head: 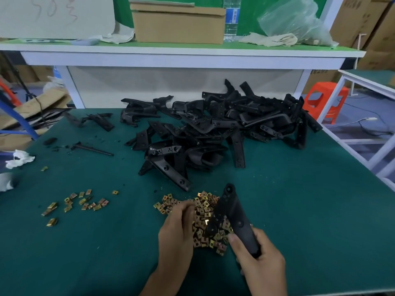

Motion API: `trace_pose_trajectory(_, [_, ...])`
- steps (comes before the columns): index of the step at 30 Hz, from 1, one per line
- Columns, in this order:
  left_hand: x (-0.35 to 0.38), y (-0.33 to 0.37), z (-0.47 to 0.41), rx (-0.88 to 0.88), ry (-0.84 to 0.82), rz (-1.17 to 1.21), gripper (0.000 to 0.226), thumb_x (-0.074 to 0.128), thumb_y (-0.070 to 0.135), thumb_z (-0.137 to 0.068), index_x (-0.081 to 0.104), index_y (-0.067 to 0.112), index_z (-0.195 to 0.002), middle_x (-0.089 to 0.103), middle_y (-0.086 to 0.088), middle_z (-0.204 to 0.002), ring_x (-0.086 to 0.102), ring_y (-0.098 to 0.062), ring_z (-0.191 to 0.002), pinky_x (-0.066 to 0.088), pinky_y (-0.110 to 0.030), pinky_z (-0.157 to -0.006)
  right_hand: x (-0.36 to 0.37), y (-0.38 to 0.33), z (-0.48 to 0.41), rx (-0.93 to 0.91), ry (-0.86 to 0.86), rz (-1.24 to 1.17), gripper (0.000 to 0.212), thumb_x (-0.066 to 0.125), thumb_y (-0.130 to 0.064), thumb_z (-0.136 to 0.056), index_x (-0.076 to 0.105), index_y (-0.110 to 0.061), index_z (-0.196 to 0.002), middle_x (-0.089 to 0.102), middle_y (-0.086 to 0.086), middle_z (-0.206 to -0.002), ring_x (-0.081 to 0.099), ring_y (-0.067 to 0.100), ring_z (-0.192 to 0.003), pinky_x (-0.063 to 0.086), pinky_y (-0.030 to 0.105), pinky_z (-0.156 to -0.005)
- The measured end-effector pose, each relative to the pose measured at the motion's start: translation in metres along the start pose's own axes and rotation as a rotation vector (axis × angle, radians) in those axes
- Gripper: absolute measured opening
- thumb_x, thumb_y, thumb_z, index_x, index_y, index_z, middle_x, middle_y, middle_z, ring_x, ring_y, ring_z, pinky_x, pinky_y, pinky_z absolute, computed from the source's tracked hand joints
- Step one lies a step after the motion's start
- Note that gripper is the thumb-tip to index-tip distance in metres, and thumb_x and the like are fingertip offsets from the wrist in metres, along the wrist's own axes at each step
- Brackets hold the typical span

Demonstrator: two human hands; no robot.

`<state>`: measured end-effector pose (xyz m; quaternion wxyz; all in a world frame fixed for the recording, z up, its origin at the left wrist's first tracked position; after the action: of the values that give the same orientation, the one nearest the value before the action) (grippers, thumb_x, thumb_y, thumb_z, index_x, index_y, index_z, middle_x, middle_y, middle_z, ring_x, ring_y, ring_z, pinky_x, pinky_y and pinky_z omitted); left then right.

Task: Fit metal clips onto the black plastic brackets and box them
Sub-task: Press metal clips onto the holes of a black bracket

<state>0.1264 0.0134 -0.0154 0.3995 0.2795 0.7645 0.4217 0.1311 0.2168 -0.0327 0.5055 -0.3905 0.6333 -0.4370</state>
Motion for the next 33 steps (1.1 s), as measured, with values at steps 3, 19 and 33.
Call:
trace_pose_trajectory(3, [-0.002,-0.002,-0.002,-0.010,0.036,-0.003,0.034,0.039,0.053,-0.096,0.064,0.033,-0.106,0.066,0.025,-0.094,0.061,0.008,-0.093,0.042,-0.004,-0.076,0.004,-0.003,0.003,-0.060,-0.008,0.054,0.037,0.084,-0.047,-0.067,0.069,-0.044,-0.101,0.068,-0.009,-0.066,0.059,0.003,-0.056,0.049,0.016,-0.056])
trace_pose_trajectory(19, [-0.006,-0.015,-0.004,-0.113,0.129,0.194,0.020,0.054,0.049,-0.096,0.057,0.030,-0.093,0.063,0.010,-0.075,0.057,-0.004,-0.061,0.043,-0.016,-0.054,0.003,-0.005,0.003,-0.083,-0.029,0.079,0.037,0.071,-0.066,-0.068,0.067,-0.046,-0.100,0.069,-0.012,-0.071,0.060,0.002,-0.060,0.043,0.009,-0.055])
trace_pose_trajectory(33, [-0.001,-0.013,-0.003,-0.089,0.057,0.306,0.013,0.044,0.039,-0.106,0.054,0.049,-0.106,0.072,0.016,-0.103,0.070,-0.008,-0.087,0.054,-0.019,-0.070,0.003,-0.007,0.004,-0.025,-0.052,0.113,0.036,0.069,-0.066,-0.072,0.066,-0.044,-0.100,0.065,-0.011,-0.068,0.055,0.004,-0.053,0.038,0.012,-0.047])
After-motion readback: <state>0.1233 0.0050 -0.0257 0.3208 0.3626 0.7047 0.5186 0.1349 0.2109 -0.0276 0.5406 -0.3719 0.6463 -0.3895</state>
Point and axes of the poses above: each hand's wrist, its own z-axis away from the middle knuckle, its own x-axis out of the palm, y = z × x, the point moved 4 cm from there along -z, towards the middle knuckle
